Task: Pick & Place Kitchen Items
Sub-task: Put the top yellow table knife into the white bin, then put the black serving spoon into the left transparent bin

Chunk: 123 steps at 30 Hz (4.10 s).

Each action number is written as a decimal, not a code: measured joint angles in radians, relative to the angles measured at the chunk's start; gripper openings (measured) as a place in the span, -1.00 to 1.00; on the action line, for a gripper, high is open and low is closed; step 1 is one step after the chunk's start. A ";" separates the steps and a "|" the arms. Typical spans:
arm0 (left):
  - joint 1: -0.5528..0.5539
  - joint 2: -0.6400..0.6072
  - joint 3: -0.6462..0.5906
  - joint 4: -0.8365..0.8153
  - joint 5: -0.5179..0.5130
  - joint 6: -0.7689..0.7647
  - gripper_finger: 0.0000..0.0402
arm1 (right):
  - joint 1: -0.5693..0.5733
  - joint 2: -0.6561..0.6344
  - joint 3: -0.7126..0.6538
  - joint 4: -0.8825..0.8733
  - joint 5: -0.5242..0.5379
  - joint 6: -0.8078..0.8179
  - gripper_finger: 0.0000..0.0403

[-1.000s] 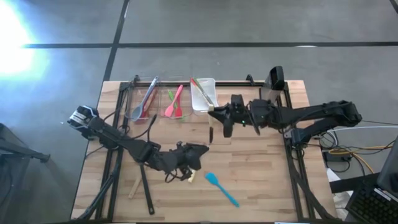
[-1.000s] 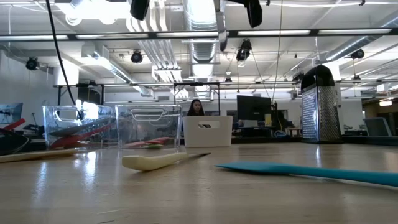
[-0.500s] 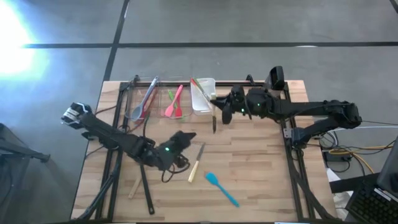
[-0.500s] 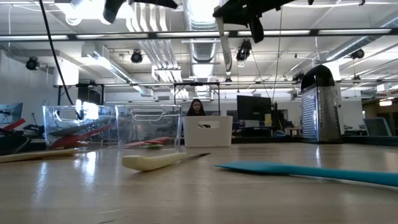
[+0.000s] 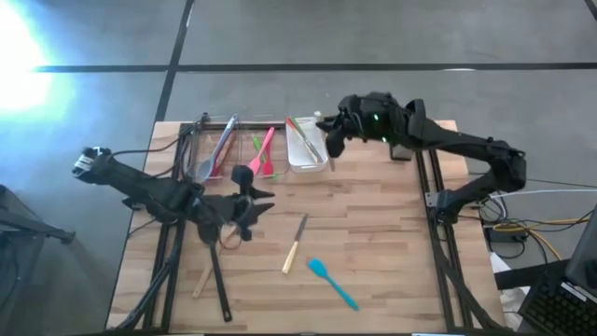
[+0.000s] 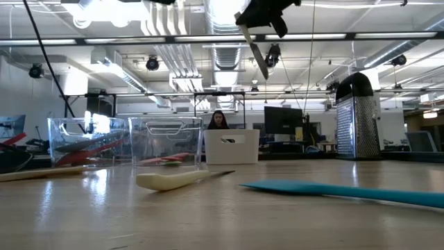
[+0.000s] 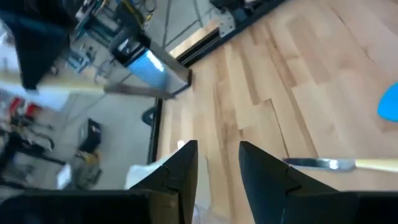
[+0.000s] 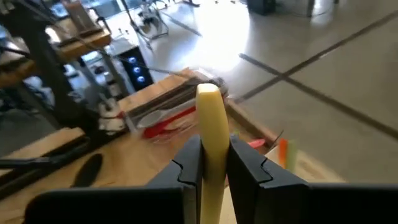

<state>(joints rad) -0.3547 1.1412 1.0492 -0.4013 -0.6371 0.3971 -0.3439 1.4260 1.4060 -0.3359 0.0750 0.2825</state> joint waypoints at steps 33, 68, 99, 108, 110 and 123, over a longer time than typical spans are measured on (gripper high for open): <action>0.269 -0.443 -0.777 0.916 0.719 -0.356 -0.41 | -0.198 0.581 0.602 -0.259 -0.188 -0.155 -0.83; 0.386 -0.437 -0.796 0.855 0.731 -0.321 -0.41 | -0.238 0.739 0.538 -0.157 -0.215 -0.043 -0.83; 0.393 -0.438 -0.796 0.858 0.730 -0.292 -0.41 | -0.286 0.739 0.361 -0.042 -0.215 0.008 -0.83; 0.395 -0.438 -0.796 0.857 0.730 -0.291 -0.41 | -0.287 0.739 0.361 -0.023 -0.214 0.029 -0.51; 0.395 -0.438 -0.796 0.857 0.730 -0.290 -0.41 | -0.287 0.739 0.361 -0.024 -0.214 0.028 -0.50; 0.397 -0.438 -0.796 0.856 0.730 -0.277 -0.41 | -0.286 0.728 0.409 -0.052 -0.213 0.023 -0.64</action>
<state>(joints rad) 0.0422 0.7036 0.2535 0.4551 0.0929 0.1200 -0.6296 2.1544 1.8151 -0.3879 -0.1385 0.3059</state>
